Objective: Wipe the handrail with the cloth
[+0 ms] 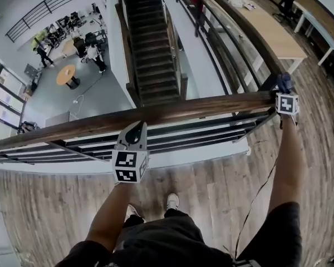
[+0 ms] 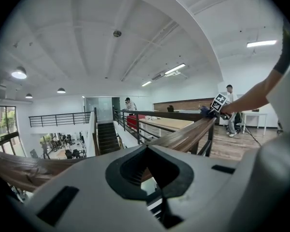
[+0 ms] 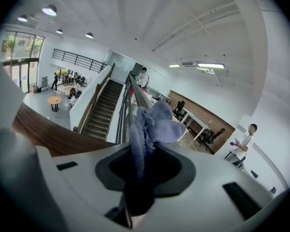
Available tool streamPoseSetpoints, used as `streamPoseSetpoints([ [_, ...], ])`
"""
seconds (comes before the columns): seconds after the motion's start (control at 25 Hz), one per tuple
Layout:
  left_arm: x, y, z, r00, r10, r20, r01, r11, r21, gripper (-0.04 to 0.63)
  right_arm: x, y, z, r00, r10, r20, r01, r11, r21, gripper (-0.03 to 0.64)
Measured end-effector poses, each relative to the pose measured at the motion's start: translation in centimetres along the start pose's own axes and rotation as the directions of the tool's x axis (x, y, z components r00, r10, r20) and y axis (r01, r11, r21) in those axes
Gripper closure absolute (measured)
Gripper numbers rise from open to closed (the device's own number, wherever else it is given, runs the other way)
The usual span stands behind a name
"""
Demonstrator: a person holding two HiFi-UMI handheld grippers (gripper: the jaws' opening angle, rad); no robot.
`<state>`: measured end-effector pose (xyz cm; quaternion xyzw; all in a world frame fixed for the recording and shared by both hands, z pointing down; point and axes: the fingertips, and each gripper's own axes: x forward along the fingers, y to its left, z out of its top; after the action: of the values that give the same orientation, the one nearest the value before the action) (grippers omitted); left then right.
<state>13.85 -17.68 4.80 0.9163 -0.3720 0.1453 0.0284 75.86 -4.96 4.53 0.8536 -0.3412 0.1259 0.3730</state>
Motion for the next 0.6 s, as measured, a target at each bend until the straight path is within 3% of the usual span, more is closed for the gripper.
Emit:
streamPoseSetpoints([
  [0.12,-1.5,2.3,-0.1,1.000,0.017,0.016,-0.016,0.999,-0.037,0.595,-1.1,-2.0,0.6,0.995,-0.101,-0.019,0.101,0.995,-0.002,0.528],
  [0.2,-2.8,3.8,-0.6,0.999,0.033,0.018,-0.032,0.997,-0.068,0.595,-2.6,-1.8,1.1,0.992,-0.122,-0.008,0.122,0.992,-0.008,0.526],
  [0.28,-4.0,5.9,-1.6,0.998,0.046,0.035,-0.043,0.995,-0.092,0.595,-4.7,1.6,2.3,0.995,-0.041,0.092,0.037,0.998,0.044,0.526],
  [0.32,-4.7,7.3,-2.3,0.997,0.055,0.048,-0.050,0.994,-0.100,0.595,-6.4,4.4,3.7,0.983,0.019,0.183,-0.032,0.997,0.070,0.526],
  [0.44,-6.7,11.8,-4.7,0.993,0.099,0.062,-0.091,0.988,-0.126,0.595,-13.3,13.1,7.5,0.909,0.127,0.398,-0.170,0.983,0.073,0.526],
  [0.6,-11.1,16.9,-8.4,0.986,0.162,0.047,-0.153,0.977,-0.151,0.595,-25.9,26.4,9.5,0.786,0.291,0.546,-0.361,0.932,0.022,0.526],
])
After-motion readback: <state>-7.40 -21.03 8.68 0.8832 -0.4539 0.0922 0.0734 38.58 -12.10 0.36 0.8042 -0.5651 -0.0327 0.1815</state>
